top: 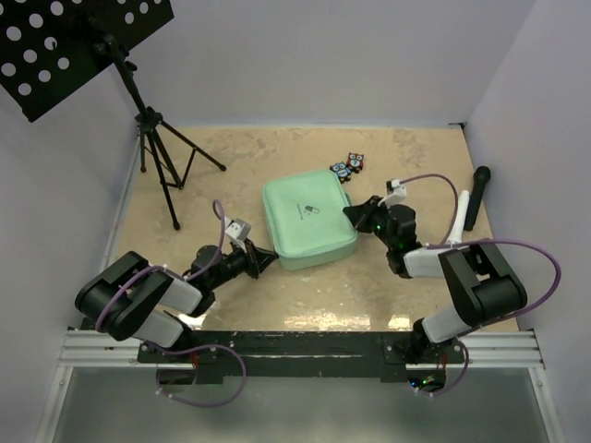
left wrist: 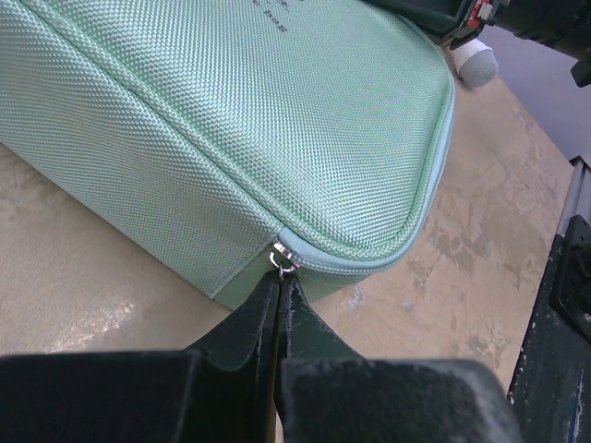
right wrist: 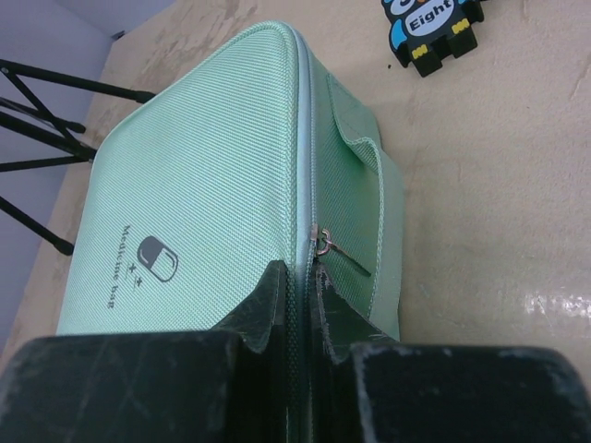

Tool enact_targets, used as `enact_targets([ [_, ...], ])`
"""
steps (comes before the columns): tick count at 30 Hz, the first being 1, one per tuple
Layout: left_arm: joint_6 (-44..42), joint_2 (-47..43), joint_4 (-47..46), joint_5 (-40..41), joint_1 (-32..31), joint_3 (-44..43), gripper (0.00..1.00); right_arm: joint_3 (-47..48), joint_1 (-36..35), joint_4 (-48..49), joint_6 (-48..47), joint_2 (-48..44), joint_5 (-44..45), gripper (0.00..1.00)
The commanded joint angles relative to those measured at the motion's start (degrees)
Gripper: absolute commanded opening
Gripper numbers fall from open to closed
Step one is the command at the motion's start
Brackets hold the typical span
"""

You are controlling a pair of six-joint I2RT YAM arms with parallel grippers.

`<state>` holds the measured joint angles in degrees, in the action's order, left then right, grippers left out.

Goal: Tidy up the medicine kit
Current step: Zip the medicine box at the center of the board.

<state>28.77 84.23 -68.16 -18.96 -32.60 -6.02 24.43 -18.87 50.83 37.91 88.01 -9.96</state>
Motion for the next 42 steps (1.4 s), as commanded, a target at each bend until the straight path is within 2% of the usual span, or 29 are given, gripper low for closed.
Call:
enact_targets([
  [1,-1.71,0.41,2.51,0.68,-3.52,-1.89,0.00,-3.68,-4.68,-7.32,6.03,-0.90,-13.51,0.00],
  [9,0.05,-0.73,1.19,-0.29,-5.72,0.74,0.00,-3.16,-4.77,-10.75,7.00,-5.65,-10.70,0.00],
  [14,1.37,-6.43,1.27,-0.20,-5.98,4.52,0.00,-2.80,-4.68,-11.72,8.14,-6.62,-9.73,0.00],
  [20,1.37,-12.15,6.46,0.76,-6.86,5.32,0.00,-2.89,-4.77,-10.66,8.94,-6.01,-9.29,0.00],
  [26,1.19,-9.09,6.03,0.42,-6.86,2.95,0.00,-3.77,-4.68,-11.98,8.85,-8.02,-7.97,0.00],
  [30,2.34,-6.36,3.65,0.94,-6.78,3.29,0.00,-2.36,-4.77,-15.84,4.55,-10.47,-7.98,0.00],
  [31,2.51,-6.35,3.13,1.38,-6.86,3.56,0.00,-2.02,-4.68,-17.24,3.67,-12.58,-6.93,0.06],
  [34,2.69,-6.62,2.42,3.13,-6.78,4.44,0.00,-0.18,-4.86,-23.56,0.77,-18.99,-4.03,0.38],
  [36,2.78,-6.62,1.81,3.67,-6.86,4.79,0.00,1.76,-4.86,-29.09,-1.51,-21.90,-2.18,0.52],
  [38,2.87,-6.71,1.54,3.84,-6.69,4.97,0.00,3.87,-5.29,-32.97,-3.71,-23.93,-0.86,0.56],
  [42,2.34,-7.14,1.54,3.84,-6.69,5.32,0.00,10.10,-9.15,-39.91,-7.58,-26.39,4.66,0.58],
])
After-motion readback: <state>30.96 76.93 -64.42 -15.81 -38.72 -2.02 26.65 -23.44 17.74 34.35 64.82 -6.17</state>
